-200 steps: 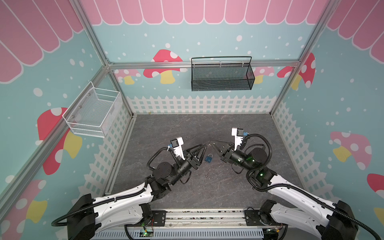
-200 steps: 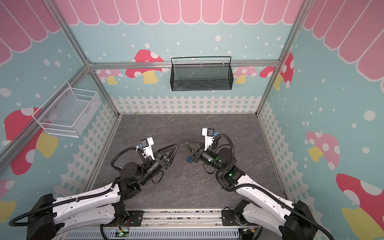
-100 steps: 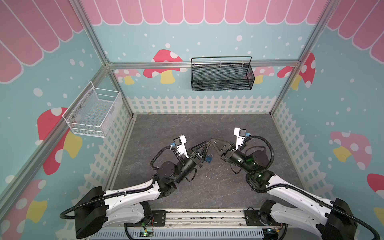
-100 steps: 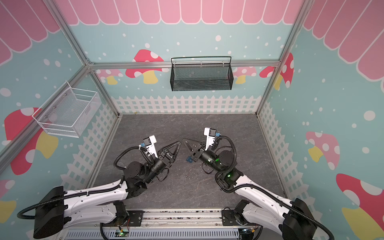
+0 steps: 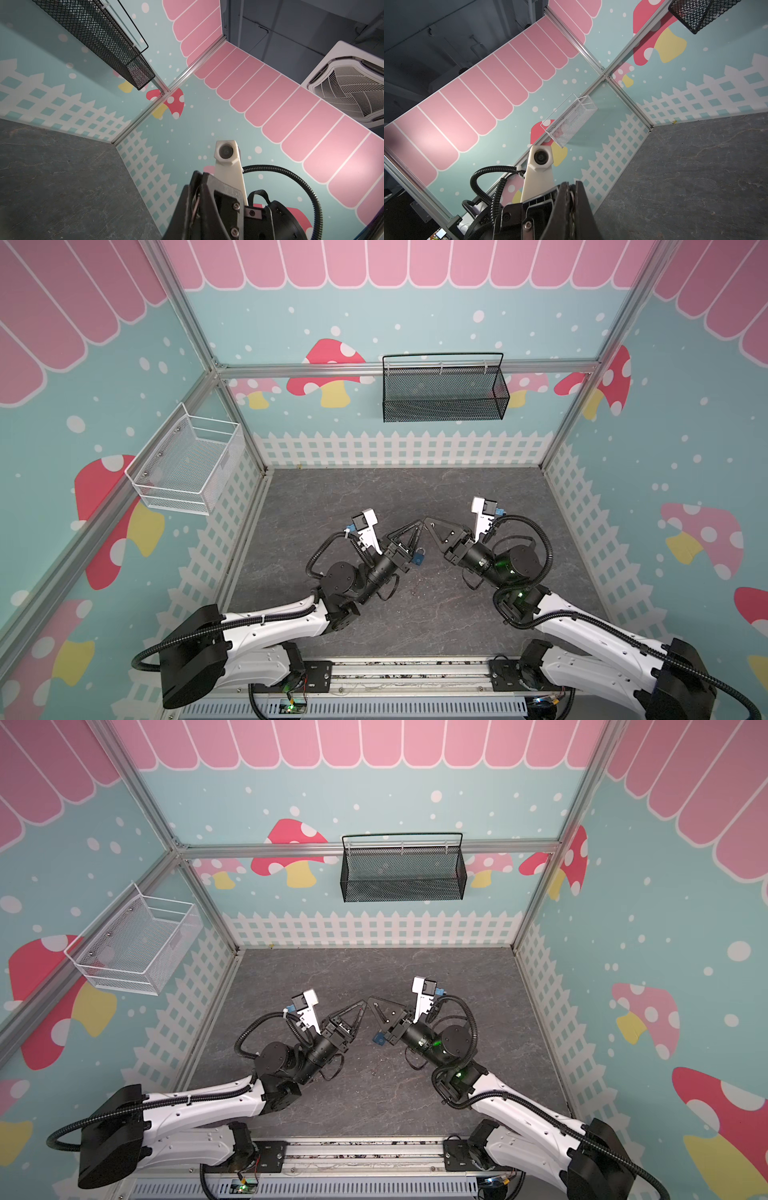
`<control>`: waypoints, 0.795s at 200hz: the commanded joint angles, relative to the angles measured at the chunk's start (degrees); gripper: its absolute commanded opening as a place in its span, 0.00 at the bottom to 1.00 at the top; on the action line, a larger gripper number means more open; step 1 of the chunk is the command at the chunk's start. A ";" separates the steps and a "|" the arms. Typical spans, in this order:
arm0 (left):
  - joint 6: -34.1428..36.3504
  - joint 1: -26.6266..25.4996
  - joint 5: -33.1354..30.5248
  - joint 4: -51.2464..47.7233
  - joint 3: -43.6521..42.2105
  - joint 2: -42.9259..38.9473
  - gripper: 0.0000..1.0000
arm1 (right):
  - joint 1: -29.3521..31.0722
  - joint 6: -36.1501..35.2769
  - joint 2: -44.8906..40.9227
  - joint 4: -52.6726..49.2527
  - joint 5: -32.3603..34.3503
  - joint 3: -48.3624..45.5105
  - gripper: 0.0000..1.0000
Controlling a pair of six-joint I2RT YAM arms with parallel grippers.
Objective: Unlock with the key
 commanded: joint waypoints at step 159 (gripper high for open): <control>8.95 1.44 -0.35 -30.03 4.49 -12.60 0.00 | -0.34 -9.21 -9.89 -10.68 5.88 1.06 0.75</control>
